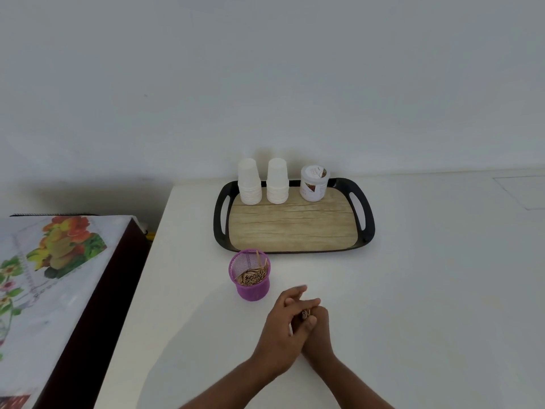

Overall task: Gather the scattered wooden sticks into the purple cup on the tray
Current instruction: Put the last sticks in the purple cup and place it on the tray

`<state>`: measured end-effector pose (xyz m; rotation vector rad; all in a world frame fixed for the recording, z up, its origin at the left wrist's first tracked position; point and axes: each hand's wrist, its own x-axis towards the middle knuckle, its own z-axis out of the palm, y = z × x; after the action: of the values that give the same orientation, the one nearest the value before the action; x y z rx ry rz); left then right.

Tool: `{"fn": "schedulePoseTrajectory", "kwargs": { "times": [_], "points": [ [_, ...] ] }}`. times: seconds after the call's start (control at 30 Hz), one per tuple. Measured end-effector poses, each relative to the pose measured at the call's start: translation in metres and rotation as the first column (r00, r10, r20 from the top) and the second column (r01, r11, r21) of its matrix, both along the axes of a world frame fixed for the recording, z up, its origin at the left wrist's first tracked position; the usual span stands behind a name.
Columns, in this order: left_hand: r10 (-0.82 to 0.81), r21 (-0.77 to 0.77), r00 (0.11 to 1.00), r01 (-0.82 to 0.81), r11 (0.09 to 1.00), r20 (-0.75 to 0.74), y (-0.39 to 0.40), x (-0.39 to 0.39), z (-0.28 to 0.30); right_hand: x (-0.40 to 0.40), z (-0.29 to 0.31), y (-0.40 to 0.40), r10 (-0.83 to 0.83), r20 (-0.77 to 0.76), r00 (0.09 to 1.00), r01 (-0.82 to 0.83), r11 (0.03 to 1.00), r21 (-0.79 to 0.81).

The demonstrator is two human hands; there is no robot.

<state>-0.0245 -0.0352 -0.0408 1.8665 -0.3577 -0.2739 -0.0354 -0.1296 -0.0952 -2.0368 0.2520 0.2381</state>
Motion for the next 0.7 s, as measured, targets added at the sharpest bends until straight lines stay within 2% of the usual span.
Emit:
{"fn": "schedulePoseTrajectory", "kwargs": {
  "times": [0.03, 0.07, 0.13, 0.2, 0.3, 0.43, 0.63, 0.7],
  "points": [
    [0.011, -0.009, 0.998, -0.012, 1.0, -0.059, -0.002, -0.002, -0.002, 0.002, 0.002, -0.003, -0.126, 0.179, 0.976, 0.151, 0.98, -0.133],
    [0.027, -0.021, 0.994, -0.029, 0.999, -0.109, -0.005, -0.003, -0.004, 0.003, -0.006, -0.008, -0.132, 0.228, 0.965, 0.151, 0.986, -0.065],
    [0.048, -0.027, 0.989, -0.052, 0.998, -0.139, -0.009, -0.002, -0.004, 0.007, -0.002, -0.009, -0.231, 0.173, 0.958, 0.221, 0.972, 0.075],
    [0.027, -0.022, 0.989, -0.031, 0.999, -0.143, -0.011, 0.002, -0.001, 0.013, -0.002, -0.012, -0.183, 0.185, 0.965, 0.169, 0.981, 0.091],
    [0.003, 0.003, 0.987, -0.002, 1.0, -0.158, -0.011, 0.012, 0.004, 0.017, 0.01, -0.022, -0.16, 0.109, 0.981, 0.141, 0.977, 0.163],
    [-0.073, -0.018, 0.971, 0.071, 0.997, -0.229, -0.005, 0.017, 0.011, 0.012, 0.036, -0.031, -0.008, 0.048, 0.999, -0.004, 0.966, 0.258],
    [-0.041, -0.108, 0.95, 0.008, 0.994, -0.311, 0.002, 0.0, 0.013, -0.004, 0.053, -0.033, 0.073, 0.009, 0.997, -0.07, 0.907, 0.416],
    [0.008, -0.178, 0.935, -0.076, 0.981, -0.356, 0.005, -0.004, 0.015, -0.01, 0.053, -0.035, 0.077, -0.023, 0.997, -0.057, 0.879, 0.473]
  ]
}}
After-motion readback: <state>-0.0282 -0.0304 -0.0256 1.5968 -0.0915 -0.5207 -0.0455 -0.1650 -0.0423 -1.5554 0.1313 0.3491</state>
